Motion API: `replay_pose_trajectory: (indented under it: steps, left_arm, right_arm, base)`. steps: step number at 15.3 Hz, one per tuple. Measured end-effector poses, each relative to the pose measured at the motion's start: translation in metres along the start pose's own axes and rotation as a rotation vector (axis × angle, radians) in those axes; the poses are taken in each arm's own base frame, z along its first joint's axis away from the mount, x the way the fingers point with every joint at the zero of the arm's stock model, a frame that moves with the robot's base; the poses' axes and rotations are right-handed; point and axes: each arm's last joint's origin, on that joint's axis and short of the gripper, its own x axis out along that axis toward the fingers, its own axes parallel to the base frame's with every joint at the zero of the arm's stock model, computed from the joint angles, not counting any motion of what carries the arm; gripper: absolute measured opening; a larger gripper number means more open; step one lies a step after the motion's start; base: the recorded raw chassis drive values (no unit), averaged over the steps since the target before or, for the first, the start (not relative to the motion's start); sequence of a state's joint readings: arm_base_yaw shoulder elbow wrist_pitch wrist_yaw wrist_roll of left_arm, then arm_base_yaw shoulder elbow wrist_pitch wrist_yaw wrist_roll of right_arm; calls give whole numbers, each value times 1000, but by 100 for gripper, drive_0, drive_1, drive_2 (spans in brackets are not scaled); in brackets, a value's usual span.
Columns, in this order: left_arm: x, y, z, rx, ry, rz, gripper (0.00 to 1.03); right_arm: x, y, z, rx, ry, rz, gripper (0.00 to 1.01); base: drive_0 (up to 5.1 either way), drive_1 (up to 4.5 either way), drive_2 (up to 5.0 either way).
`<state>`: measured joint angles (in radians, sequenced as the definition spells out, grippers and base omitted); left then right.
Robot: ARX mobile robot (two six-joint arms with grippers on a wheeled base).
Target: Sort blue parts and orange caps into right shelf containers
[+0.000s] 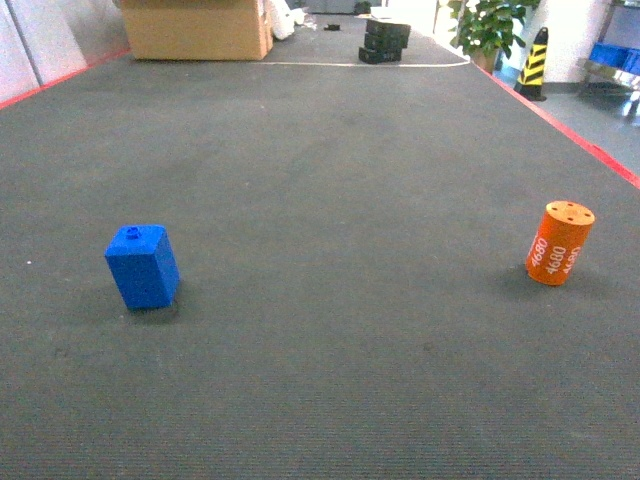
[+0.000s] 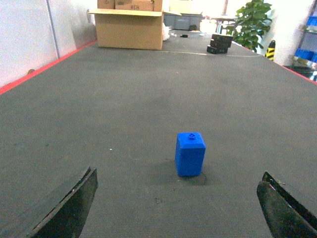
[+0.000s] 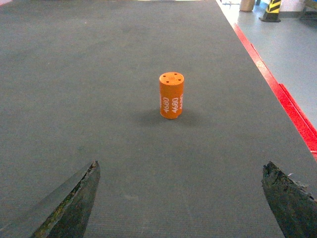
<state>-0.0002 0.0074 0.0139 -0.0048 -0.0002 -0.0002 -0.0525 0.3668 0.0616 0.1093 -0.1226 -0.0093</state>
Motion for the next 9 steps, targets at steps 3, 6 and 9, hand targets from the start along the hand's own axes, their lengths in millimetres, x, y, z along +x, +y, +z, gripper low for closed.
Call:
replay_pose_trajectory:
  steps: [3, 6, 9]
  left_arm:
    - [0, 0, 0, 0, 0, 0, 98]
    - [0, 0, 0, 0, 0, 0, 98]
    - [0, 0, 0, 0, -1, 0, 98]
  right_arm:
    - [41, -3, 23, -14, 0, 6, 98]
    - [102, 2, 33, -48, 65, -11, 98]
    - [179, 3, 36, -52, 191, -78, 98]
  base:
    - [0, 0, 0]
    - [0, 0, 0]
    - [0, 0, 0]
